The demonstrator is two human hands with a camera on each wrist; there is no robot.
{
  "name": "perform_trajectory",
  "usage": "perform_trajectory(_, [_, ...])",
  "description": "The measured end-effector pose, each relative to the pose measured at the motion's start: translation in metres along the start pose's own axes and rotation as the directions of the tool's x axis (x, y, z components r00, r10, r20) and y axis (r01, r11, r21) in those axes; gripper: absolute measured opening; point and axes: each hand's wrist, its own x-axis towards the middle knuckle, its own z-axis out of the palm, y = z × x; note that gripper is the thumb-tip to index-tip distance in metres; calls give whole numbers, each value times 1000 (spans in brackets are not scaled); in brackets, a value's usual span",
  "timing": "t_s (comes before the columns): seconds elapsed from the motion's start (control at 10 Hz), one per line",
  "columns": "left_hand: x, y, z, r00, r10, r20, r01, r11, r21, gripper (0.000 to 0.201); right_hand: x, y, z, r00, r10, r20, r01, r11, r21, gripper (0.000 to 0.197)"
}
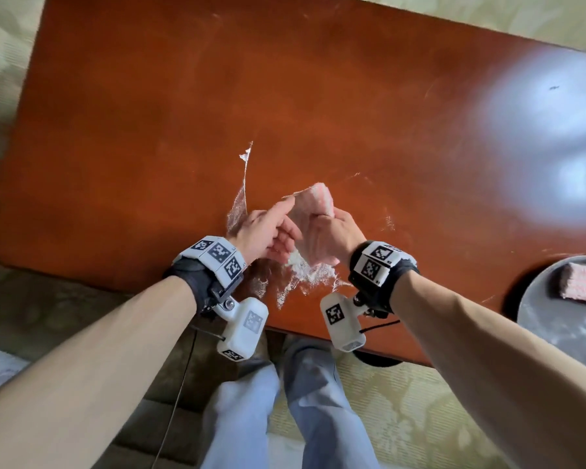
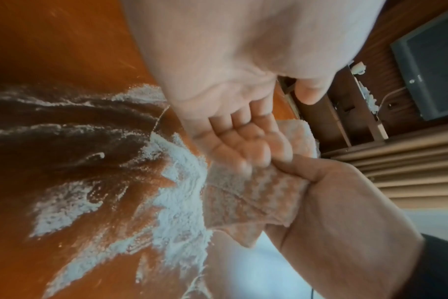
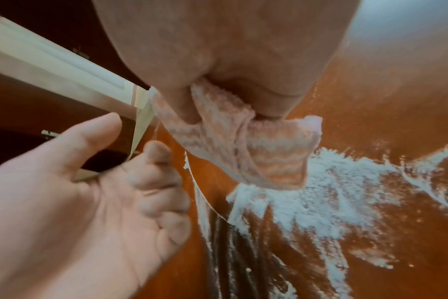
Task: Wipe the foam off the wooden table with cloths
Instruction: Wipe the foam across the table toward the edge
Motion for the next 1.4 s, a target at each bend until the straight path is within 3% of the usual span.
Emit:
perform_trajectory(0.1, [7,-9,-9,990,-135,-36,135,991,12,94,2,-17,-5,974,178,140,-205,955,216,27])
perform_trajectory(0.2, [3,-5,-21,986,-106,-131,103,994,-30,86,17,-20,-8,927,328,185,-376,821,429,35])
perform_trajectory(0.3, [0,-2,-28,996,-51,-78,46,997,-58,69,13,-36,0,902,348,255,-425,822,380,41])
perform_trajectory(0.4, [10,-23,-38,986,-92,-141,92,996,-6,100,-11,-50,24,976,209,61,-210,978,-5,26])
perform_trajectory(0.5, [-1,-19,-47,984,-45,-172,31,996,-86,74,-18,-50,40,998,44,-47,-53,976,-209,30])
perform_trajectory(0.6, [-11,-21,-57,994,-44,-99,43,999,-20,91,-14,-47,53,999,40,2,-38,962,-269,25])
perform_trajectory(0.7, [-18,-21,-68,991,-66,-112,72,996,51,69,-10,-49,68,1000,18,16,-12,948,-317,18])
perform_trajectory(0.8, [-11,-25,-86,975,64,-213,-62,998,14,44,-3,-57,78,1000,2,-25,-10,954,-300,25])
perform_trajectory(0.9, [0,-23,-106,957,93,-275,-114,992,-61,29,2,-69,88,996,82,22,-77,979,-188,23])
perform_trajectory(1.0, [3,-13,-124,994,41,-99,-58,984,-170,52,6,-78,102,996,77,-42,-85,972,-219,23])
perform_trajectory(1.1, [3,2,-141,1000,7,-3,-7,999,-41,53,13,-82,110,997,73,-10,-74,988,-138,27])
perform_trajectory(1.2, [11,11,-158,998,16,-60,-13,999,45,70,22,-90,117,992,37,-119,-59,980,-192,31])
perform_trajectory(1.3, [23,12,-175,992,70,-102,-61,994,95,63,32,-96,116,962,-70,-263,-18,948,-319,22])
perform_trajectory(1.4, [26,26,-183,991,94,-95,-85,992,97,35,46,-110,104,907,-187,-378,14,909,-416,23])
